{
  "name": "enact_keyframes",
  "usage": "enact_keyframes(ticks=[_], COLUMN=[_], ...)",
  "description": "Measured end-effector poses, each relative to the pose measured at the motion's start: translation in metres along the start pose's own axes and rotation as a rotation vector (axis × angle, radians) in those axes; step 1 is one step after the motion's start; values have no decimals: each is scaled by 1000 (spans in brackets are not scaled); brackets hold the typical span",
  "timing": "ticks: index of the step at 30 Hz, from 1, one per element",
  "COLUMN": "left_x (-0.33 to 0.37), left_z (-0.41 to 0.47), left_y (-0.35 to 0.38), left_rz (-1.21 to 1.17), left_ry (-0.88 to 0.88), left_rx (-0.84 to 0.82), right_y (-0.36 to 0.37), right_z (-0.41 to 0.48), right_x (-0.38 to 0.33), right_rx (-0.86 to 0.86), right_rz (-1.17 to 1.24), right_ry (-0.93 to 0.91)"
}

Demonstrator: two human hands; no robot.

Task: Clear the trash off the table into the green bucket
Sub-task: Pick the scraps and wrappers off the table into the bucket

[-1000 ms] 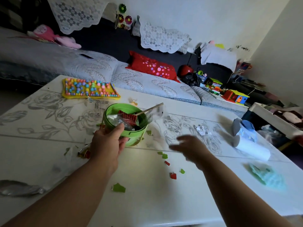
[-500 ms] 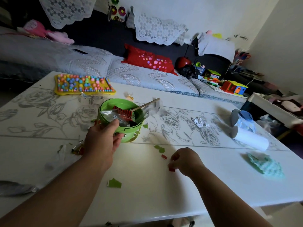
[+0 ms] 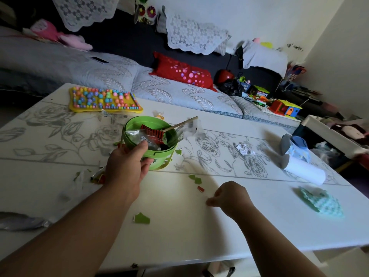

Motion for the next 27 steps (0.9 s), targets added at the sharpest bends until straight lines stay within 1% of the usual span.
enact_keyframes(ticks=[5,9,12,14,17,18,22,27], left_x=[1,2,3,4,7,7,10,13], left_z=[-2,-3,-3,-3,-4,-4,-3,-1], left_y=[0,0,-1,-2,-2,-2,-5,-10], left_rz=[4,1,2,2,-1,-2,7,44], left_ry=[-2,-3,-4,-6,-8,-11,-40,-67], left_rx=[3,3,1,5,1,-3,-15,-38], right_y=[4,9,11,5,-5,-4,11,15], right_z=[3,5,6,8,17,20,28,32], right_x=[-6,-1,-4,-14,-25,-28,-36,-38], right_rx=[-33,-95,-143,-93,35,30,-57,-79], right_rz=[-28,8,-18,44,190,187,22,0], right_ry=[-22,19,-2,-53,-91,-98,-132,-136])
Point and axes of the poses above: each hand's wrist, its own z-axis towards the middle knuckle, its own y-axis out of the palm, x = y × z, the point moved 10 cm from there along z, towards the middle knuckle, and after that the axes turned 6 degrees about -y, right-handed, at the moved point
